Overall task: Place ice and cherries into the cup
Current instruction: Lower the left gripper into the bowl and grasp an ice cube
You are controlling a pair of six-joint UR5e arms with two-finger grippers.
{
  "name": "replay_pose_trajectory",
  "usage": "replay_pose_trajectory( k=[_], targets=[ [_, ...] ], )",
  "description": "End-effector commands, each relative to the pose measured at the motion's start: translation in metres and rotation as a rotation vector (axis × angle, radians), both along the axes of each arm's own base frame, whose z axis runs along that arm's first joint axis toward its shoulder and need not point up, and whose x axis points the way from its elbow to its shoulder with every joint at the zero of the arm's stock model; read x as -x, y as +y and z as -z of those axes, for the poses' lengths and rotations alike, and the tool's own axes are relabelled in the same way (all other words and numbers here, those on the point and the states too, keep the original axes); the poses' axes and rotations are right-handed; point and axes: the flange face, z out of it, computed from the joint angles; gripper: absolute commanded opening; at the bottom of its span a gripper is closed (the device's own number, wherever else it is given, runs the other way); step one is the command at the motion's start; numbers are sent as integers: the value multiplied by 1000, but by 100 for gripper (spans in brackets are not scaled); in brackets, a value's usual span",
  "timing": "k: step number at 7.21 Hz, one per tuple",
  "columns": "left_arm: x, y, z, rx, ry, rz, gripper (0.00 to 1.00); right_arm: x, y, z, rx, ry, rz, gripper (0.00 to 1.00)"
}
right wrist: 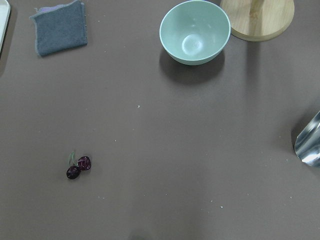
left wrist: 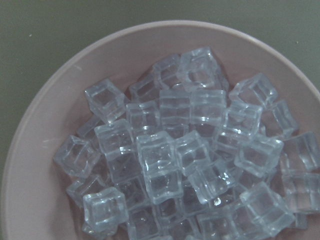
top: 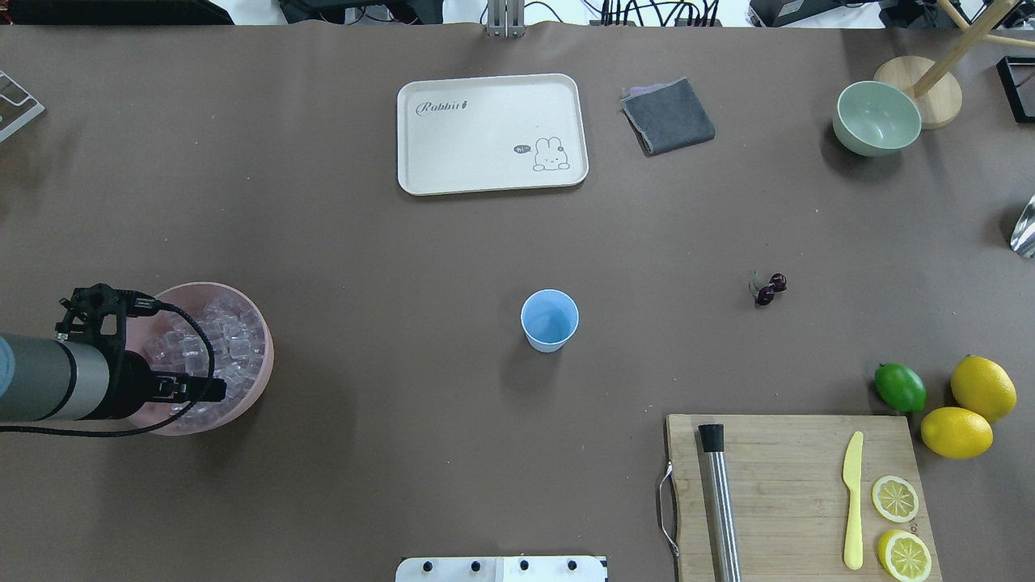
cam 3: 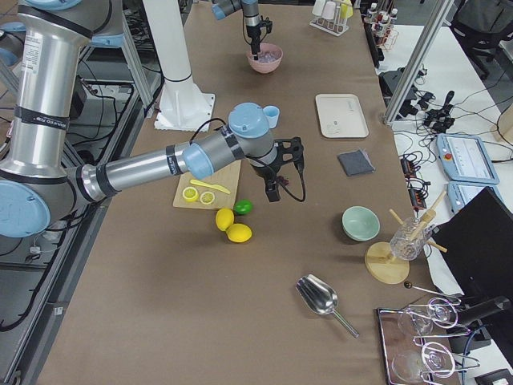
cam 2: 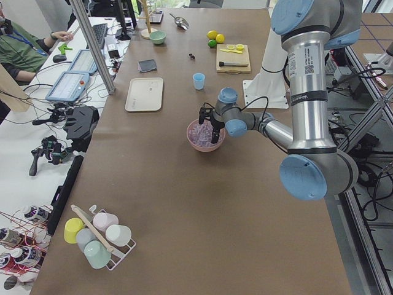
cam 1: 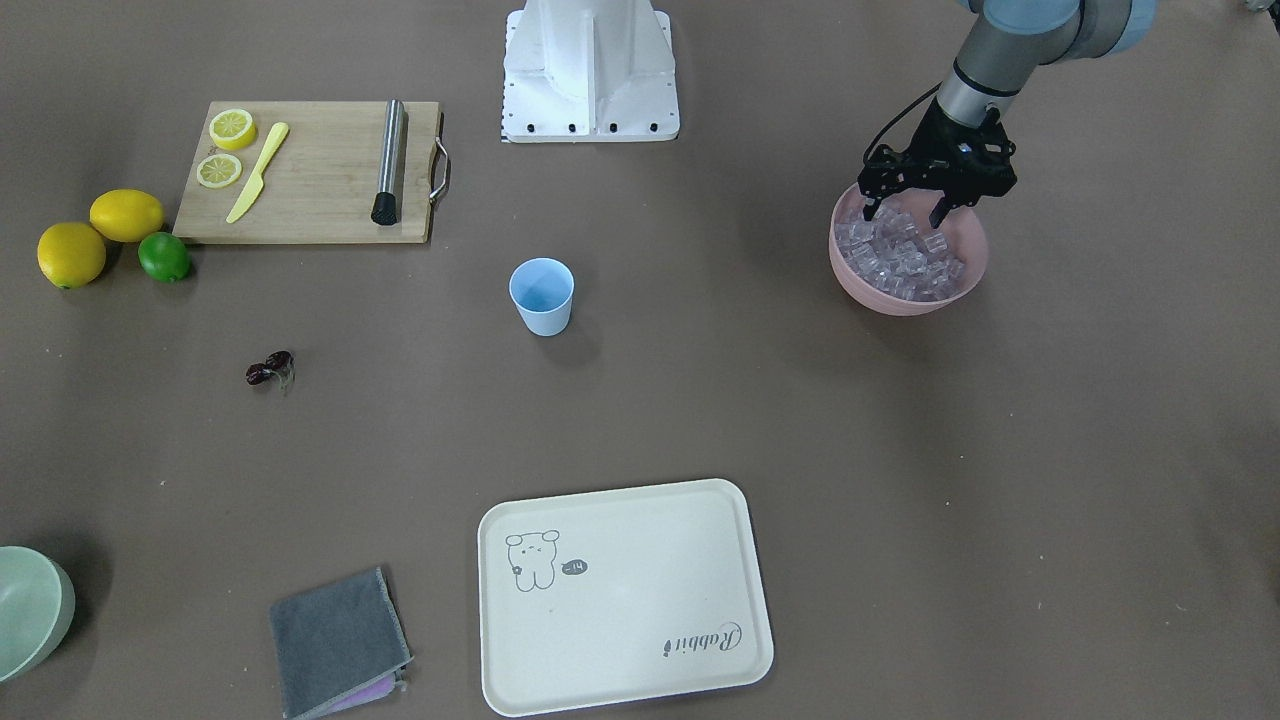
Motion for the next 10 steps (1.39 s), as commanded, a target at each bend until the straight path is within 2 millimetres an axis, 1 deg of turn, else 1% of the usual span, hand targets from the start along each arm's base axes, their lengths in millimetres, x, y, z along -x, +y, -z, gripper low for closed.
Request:
replay_pose_trajectory(
  k=[1,3,5,6,7,8,10],
  targets=[
    [-5,-2,-3,1,-4,-3,97,0,0,0,0,1,-1,100],
    [-3,0,-8,5,-14,-6,97,0,0,0,0,1,-1,100],
    [-2,0,-7,5,-12,-7,97,0,0,0,0,1,-1,100],
    [-4,2,-8,6,-13,-11,95,0,0,-1,1,1,-1,100],
    [-5,3,-8,7,-13,-14,82,0,0,-1,1,1,-1,100],
    [-5,3,-8,7,-13,-15,63,0,0,-1,1,1,-1,100],
    [-5,4,-9,9,-15,-20,62,0,0,-1,3,1,-1,100]
  ],
)
